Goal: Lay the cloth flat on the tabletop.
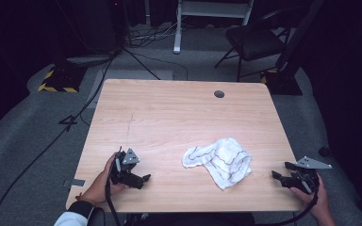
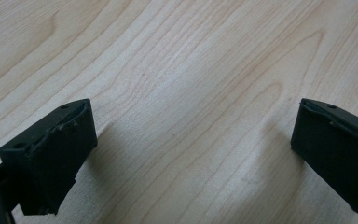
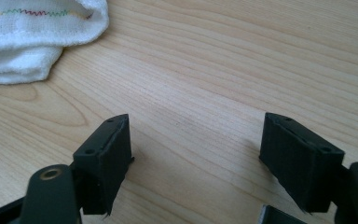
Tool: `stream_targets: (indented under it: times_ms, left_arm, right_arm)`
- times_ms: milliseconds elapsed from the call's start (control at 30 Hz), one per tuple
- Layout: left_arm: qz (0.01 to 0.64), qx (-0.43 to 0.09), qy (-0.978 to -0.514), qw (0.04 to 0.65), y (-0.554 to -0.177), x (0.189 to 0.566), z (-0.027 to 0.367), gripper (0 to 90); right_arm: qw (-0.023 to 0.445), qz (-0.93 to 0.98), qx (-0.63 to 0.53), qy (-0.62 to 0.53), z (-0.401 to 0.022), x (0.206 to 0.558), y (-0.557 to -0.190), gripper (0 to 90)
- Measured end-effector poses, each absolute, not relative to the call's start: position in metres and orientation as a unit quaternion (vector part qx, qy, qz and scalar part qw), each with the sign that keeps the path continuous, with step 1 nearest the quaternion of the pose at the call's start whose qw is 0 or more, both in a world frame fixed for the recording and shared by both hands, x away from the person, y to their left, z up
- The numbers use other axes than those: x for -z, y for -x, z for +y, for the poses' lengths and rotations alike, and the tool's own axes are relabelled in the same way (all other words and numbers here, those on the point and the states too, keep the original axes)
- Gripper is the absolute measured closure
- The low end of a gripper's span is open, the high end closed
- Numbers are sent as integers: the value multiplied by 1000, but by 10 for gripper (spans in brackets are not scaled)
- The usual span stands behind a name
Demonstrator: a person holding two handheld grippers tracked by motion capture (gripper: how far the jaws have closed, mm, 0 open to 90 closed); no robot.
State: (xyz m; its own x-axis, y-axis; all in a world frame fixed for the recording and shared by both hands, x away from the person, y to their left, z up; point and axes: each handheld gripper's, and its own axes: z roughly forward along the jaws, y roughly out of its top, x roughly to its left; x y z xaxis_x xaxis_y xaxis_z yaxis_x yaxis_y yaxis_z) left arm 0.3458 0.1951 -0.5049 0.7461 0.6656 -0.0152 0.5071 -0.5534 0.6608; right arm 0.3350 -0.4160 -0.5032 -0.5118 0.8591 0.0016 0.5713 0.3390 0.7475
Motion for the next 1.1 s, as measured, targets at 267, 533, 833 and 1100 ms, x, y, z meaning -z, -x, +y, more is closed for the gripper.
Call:
stream_targets:
  times_ms: [267, 533, 833, 1100]
  left_arm:
    - [303, -108, -885, 338, -354, 505, 192, 4]
    - [284, -102, -890, 342, -363, 504, 167, 25]
    - [249, -88, -897, 353, -379, 504, 122, 66]
    - [220, -77, -905, 355, -396, 503, 76, 73]
  right_arm:
    - [202, 793, -355, -452, -416, 503, -335, 249]
    - [208, 799, -348, -444, -413, 501, -336, 291]
    - [196, 833, -366, -366, -366, 479, -349, 336]
    - [196, 861, -355, -306, -320, 453, -359, 492]
